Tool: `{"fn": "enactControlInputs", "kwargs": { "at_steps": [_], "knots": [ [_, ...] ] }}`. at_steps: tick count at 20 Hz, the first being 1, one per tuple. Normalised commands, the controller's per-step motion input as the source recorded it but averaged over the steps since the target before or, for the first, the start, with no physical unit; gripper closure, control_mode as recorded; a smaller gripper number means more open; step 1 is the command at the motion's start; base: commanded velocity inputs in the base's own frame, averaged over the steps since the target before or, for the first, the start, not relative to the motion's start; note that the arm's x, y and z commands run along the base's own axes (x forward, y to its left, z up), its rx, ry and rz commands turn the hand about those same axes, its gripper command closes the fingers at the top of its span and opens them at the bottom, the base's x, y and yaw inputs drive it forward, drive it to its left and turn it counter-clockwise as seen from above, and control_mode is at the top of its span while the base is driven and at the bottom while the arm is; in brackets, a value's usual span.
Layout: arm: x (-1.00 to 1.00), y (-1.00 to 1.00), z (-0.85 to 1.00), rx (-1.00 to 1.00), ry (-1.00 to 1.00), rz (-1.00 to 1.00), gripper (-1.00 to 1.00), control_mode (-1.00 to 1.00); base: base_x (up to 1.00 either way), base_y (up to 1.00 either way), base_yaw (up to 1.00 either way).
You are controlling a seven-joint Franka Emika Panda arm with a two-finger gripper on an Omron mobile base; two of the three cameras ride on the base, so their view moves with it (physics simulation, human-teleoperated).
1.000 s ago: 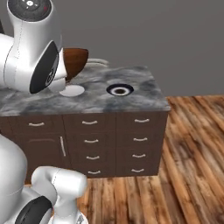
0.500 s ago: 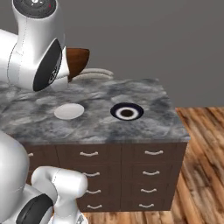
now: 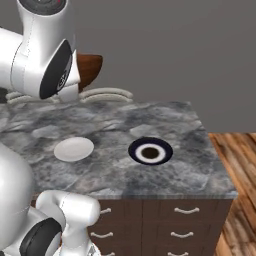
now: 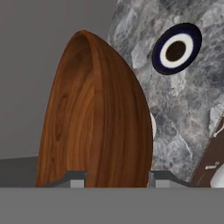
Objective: Move the bowls from the cabinet to the plates on the dining table.
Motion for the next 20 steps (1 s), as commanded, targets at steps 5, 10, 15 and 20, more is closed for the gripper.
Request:
{"fn": "enactControlInputs", "kwargs": {
  "at_steps": [5,10,15,20],
  "knots": [
    [0.0,0.0,0.0,0.0,0.0,0.0,1.0,1.0,0.75,0.9,0.06],
    [0.0,0.0,0.0,0.0,0.0,0.0,1.0,1.0,0.16,0.52,0.34],
    [0.0,0.0,0.0,0.0,0.0,0.0,1.0,1.0,0.34,0.11,0.42],
    [0.0,0.0,0.0,0.0,0.0,0.0,1.0,1.0,0.99,0.42,0.03]
  ]
}}
